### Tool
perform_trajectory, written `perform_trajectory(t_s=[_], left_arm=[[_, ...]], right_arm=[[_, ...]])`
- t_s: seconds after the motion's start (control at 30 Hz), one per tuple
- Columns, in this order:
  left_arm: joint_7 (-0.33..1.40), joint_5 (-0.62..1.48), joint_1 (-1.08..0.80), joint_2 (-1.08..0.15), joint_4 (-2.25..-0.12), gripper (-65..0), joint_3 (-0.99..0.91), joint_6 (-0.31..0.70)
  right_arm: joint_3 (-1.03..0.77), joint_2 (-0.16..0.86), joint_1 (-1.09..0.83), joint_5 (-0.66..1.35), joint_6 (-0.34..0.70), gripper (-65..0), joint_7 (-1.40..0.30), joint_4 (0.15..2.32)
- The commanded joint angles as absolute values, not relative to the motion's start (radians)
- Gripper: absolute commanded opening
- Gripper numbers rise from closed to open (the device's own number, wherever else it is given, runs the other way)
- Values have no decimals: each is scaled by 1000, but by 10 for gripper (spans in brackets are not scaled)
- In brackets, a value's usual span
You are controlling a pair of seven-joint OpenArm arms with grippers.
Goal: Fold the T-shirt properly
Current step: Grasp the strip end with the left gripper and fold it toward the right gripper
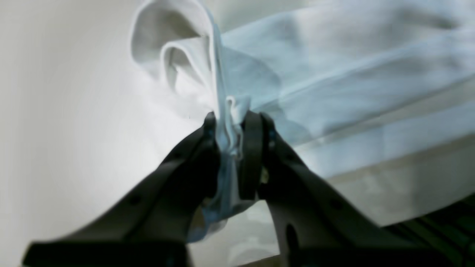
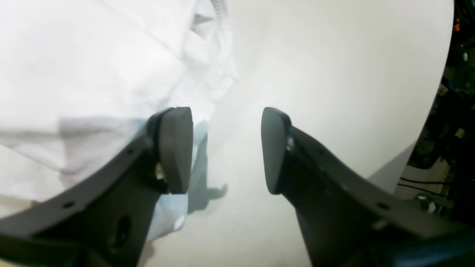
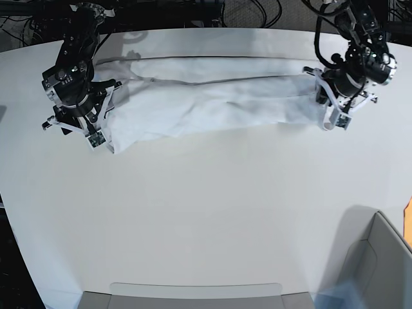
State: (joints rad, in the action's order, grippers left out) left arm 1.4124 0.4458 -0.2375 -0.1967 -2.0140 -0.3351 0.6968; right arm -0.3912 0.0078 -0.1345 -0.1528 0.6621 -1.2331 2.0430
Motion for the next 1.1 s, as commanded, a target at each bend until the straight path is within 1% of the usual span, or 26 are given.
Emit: perform_trajectory(t_s=[0.0, 0.17, 0.3, 0.47, 0.67, 0.8, 0.83, 0.9, 1.07], left_arm=[[1396, 467, -229, -185, -2034, -650, -300, 698], [1396, 467, -228, -111, -2035, -650, -148, 601], [1396, 467, -213, -79, -2035, -650, -61, 522], [1396, 467, -200, -67, -2029, -650, 33, 453], [1396, 466, -200, -71, -2014, -644, 87, 298], [1396, 464, -202, -73, -2020, -436, 93, 174], [1396, 466, -202, -73, -2020, -408, 96, 150], [1396, 467, -202, -68, -2020, -399, 96, 116], [1396, 515, -165, -38, -2020, -404, 94, 142]], right_arm=[[-398, 10, -128, -147, 667, -351, -1199, 2060], [-458, 10, -128, -147, 667, -351, -1165, 2058], [-490, 16, -125, -147, 667, -351, -1165, 2057], [-492, 18, -130, -147, 667, -351, -1164, 2057], [-492, 18, -131, -147, 667, -351, -1164, 2057], [-489, 18, -131, -147, 667, -351, -1164, 2057], [-489, 18, -131, -147, 667, -351, -1164, 2057], [-487, 15, -131, -147, 667, -351, -1164, 2057], [-483, 12, -131, -147, 667, -351, -1164, 2055]])
